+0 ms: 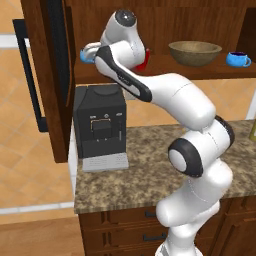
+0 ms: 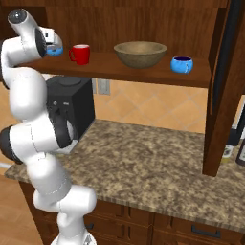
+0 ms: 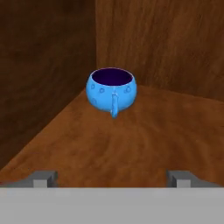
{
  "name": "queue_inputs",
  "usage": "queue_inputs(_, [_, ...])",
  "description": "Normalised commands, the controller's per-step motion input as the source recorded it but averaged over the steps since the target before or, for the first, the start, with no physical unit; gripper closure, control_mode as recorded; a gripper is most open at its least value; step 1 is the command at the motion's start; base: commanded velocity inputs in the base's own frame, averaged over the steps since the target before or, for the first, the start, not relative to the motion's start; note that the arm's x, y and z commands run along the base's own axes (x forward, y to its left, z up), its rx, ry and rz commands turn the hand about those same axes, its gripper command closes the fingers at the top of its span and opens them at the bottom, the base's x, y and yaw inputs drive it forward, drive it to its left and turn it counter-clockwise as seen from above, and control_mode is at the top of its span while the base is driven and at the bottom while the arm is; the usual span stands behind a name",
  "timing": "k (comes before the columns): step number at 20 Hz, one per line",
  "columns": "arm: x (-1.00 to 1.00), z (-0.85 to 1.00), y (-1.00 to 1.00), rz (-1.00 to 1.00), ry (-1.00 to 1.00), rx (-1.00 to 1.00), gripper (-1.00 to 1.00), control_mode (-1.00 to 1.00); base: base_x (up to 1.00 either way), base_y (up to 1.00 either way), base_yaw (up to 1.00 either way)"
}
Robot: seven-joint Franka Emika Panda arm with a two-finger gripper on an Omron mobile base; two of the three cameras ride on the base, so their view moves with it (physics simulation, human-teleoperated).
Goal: Gather all objects into one cabinet and sort the glasses and bowls to opposite sides.
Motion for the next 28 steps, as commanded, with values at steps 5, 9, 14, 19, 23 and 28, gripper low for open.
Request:
queue_inputs(5, [-0.98,-0.06,-0.58,-0.05,0.0,0.03,-1.0,-1.0,0.0,0.0,0.0])
queue_inputs(9, [-1.0,0.0,-0.49,0.0,0.0,0.02,-1.0,-1.0,0.0,0.0,0.0])
queue_inputs(14, [-1.0,-0.01,-0.54,-0.02,0.0,0.0,-1.0,-1.0,0.0,0.0,0.0])
queue_inputs(19, [-1.0,0.0,-0.59,-0.12,0.0,0.0,-1.0,-1.0,0.0,0.0,0.0])
queue_inputs(23, [-0.98,0.0,-0.66,-0.1,0.0,0.0,-1.0,-1.0,0.0,0.0,0.0])
queue_inputs(28, [-0.44,0.0,-0.64,-0.07,0.0,0.0,-1.0,-1.0,0.0,0.0,0.0])
